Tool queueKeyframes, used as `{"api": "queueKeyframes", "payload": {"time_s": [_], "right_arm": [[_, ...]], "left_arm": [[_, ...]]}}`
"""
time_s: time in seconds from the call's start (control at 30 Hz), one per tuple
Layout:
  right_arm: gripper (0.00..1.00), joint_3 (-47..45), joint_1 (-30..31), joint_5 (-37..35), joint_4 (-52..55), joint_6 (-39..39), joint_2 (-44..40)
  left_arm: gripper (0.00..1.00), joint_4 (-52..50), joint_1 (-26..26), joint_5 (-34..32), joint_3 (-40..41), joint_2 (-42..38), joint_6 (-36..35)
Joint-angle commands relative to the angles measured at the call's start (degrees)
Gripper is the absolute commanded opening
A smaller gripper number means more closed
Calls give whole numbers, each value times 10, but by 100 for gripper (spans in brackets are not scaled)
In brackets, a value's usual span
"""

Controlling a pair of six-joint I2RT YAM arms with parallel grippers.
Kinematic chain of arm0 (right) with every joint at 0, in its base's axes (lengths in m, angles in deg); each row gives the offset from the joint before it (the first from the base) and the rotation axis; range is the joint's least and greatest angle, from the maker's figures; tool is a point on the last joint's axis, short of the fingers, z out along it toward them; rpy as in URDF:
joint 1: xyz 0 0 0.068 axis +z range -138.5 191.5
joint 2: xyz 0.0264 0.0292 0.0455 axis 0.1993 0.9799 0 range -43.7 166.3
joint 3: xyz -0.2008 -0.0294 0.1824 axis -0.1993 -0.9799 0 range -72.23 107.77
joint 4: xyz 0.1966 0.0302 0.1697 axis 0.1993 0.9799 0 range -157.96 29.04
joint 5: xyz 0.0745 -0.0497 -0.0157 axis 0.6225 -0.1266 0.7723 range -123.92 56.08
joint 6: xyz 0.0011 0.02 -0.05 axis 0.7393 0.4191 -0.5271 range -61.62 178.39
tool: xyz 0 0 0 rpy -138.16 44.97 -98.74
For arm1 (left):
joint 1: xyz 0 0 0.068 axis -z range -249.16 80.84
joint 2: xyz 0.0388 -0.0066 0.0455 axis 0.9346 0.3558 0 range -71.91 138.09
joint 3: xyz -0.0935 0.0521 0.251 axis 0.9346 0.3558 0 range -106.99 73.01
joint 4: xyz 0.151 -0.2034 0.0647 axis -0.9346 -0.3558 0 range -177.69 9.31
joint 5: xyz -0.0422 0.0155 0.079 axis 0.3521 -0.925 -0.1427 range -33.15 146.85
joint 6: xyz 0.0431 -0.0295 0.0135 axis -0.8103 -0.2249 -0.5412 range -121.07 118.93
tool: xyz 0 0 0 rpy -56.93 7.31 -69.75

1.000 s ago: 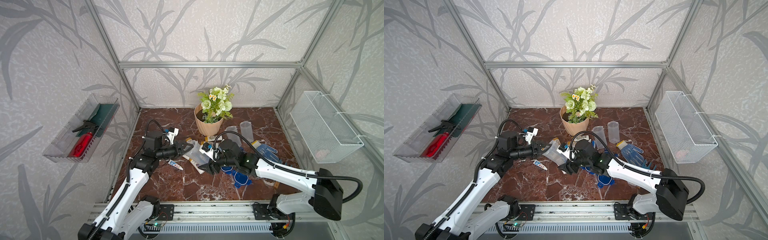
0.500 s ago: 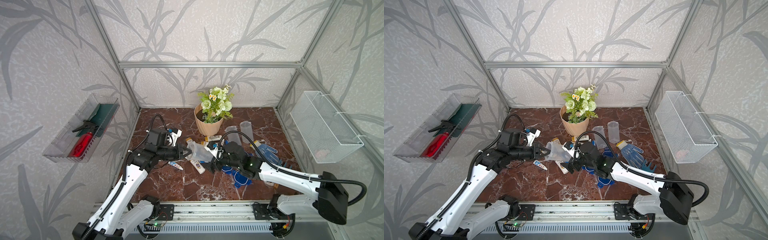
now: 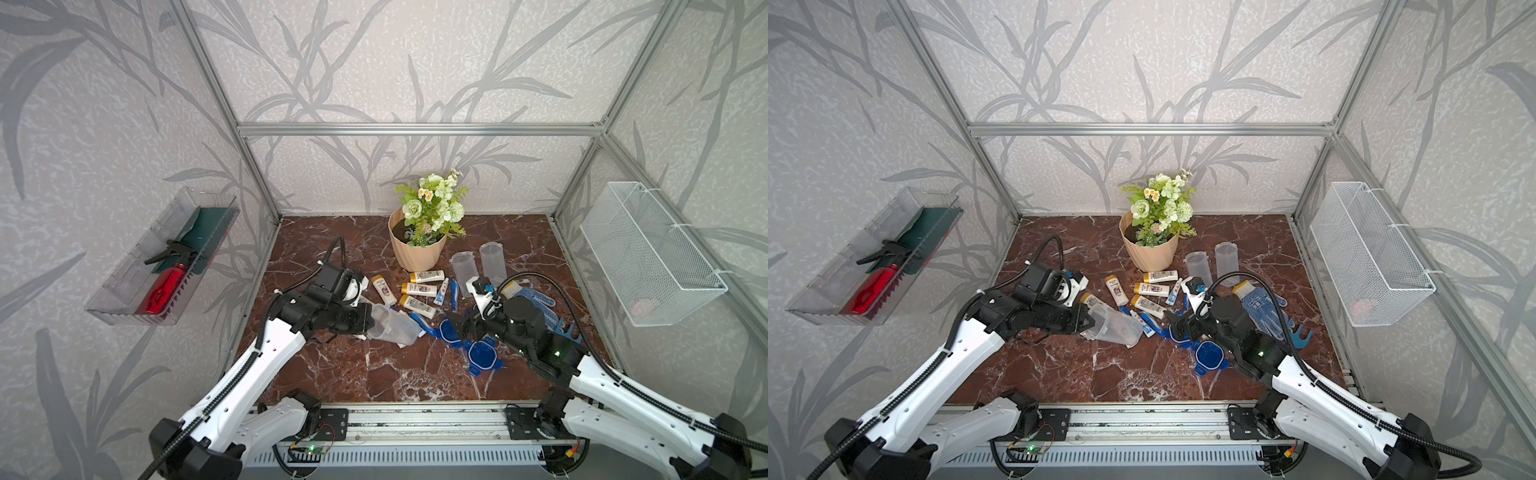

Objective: Take out toiletry kits
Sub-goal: Place the container at the center of the board.

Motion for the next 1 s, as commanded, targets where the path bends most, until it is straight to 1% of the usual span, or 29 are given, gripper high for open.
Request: {"api": "queueKeyframes", "payload": {"time_s": [0.0,0.07,0.17,0.27,0.33,0.43,0.6,0.8,0.87,0.93,0.97], "right_arm": [[99,10,-34,-23,65,48,1],[99,10,-53,-16,71,68,9],[99,8,-63,-4,70,81,20],[99,8,-64,2,68,84,25],[99,8,-65,3,68,84,23],[99,8,-65,1,69,84,19],[99,6,-66,2,74,81,15],[99,-5,-71,-6,76,80,7],[99,-7,-72,-6,76,79,4],[99,-8,-74,-7,78,78,1],[99,-10,-74,-7,78,79,0]], "left_arm": [[0,-46,59,-73,-28,23,-14],[0,-51,105,-106,-39,46,-8],[0,-56,168,-145,-59,91,-5],[0,-66,214,-190,-80,138,-8],[0,-69,227,-202,-92,168,-14],[0,-75,235,-195,-117,205,-26],[0,-79,241,-223,-148,245,-37],[1,-78,246,-227,-164,284,-42],[6,-77,248,-230,-166,293,-41],[18,-77,249,-235,-169,298,-40],[27,-77,249,-237,-171,298,-39]]}}
